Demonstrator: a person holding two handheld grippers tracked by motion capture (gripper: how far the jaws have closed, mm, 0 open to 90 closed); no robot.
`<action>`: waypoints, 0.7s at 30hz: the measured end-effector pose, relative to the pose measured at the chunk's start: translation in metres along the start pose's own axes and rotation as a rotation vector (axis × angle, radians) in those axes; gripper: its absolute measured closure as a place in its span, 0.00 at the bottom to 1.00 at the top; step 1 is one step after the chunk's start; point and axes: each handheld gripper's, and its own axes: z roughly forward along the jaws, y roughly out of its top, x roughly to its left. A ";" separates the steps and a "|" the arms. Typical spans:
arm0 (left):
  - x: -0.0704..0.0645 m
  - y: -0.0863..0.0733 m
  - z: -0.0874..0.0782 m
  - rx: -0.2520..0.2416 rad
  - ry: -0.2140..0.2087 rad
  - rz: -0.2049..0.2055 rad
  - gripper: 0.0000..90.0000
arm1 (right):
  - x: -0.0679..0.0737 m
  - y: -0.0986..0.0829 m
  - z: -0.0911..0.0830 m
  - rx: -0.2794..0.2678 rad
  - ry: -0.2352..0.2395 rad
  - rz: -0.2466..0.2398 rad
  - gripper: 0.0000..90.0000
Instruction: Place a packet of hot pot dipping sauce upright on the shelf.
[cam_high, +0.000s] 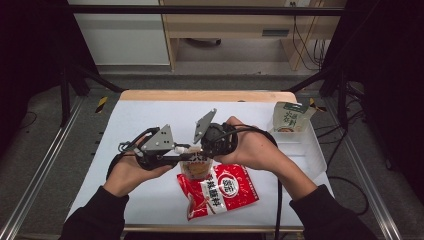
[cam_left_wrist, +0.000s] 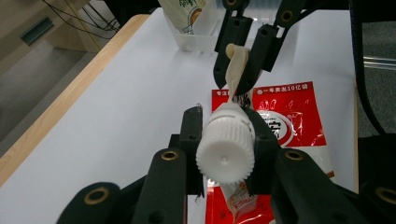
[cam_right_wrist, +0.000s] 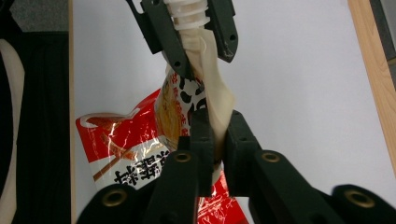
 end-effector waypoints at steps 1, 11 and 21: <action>0.001 0.000 0.000 0.000 0.001 -0.005 0.81 | -0.001 0.001 -0.001 0.007 -0.004 0.003 0.96; 0.001 -0.009 0.000 -0.095 0.045 -0.080 0.47 | -0.009 0.006 -0.017 0.035 -0.058 0.015 0.98; -0.002 -0.041 -0.005 -0.111 0.123 -0.181 0.21 | -0.022 -0.008 -0.039 0.041 -0.093 0.044 0.98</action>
